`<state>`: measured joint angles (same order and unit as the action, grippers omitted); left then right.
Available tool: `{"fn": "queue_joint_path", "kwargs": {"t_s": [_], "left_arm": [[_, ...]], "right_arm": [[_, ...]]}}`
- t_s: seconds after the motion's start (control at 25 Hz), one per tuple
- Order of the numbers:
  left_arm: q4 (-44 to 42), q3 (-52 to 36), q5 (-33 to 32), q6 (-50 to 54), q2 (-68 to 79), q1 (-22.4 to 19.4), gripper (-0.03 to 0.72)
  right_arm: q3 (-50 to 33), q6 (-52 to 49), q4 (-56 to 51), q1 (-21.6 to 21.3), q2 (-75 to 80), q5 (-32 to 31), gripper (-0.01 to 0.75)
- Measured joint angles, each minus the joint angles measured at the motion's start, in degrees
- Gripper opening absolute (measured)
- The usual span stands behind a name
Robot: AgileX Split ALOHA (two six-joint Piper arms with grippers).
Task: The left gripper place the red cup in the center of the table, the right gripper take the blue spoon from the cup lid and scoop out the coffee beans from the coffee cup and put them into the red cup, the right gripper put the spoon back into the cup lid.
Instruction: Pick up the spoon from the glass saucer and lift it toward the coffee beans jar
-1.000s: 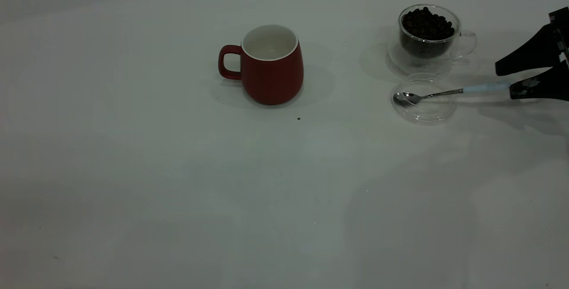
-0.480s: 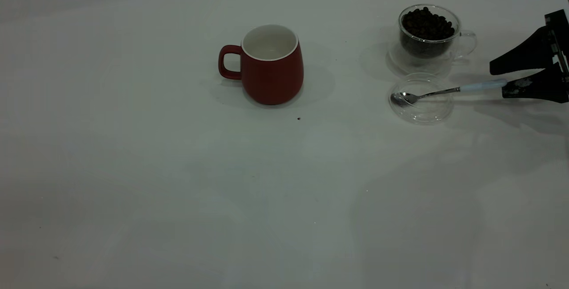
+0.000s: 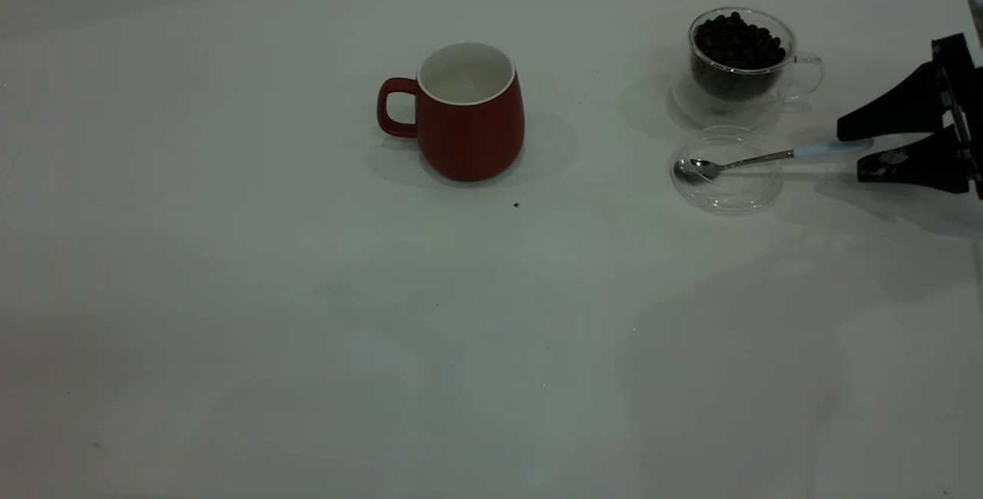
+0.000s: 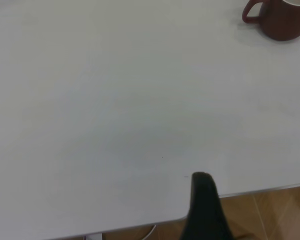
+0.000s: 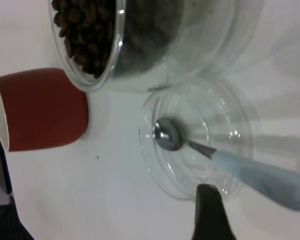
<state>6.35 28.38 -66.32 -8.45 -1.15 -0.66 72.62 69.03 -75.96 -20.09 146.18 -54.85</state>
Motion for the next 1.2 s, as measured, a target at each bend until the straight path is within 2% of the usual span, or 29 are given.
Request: {"fn": "queue_joint_path", "kwargs": {"t_s": [0.48,1.2], "left_arm": [[0.0,0.0,0.0,0.0,0.0,0.0,0.587],[0.0,0.0,0.0,0.0,0.0,0.0,0.587]], "right_arm": [[0.1,3.5,-3.6,2.3,2.1,-0.2,0.519],[0.1,5.6,-6.3,2.3,2.1,-1.3,0.514]]}}
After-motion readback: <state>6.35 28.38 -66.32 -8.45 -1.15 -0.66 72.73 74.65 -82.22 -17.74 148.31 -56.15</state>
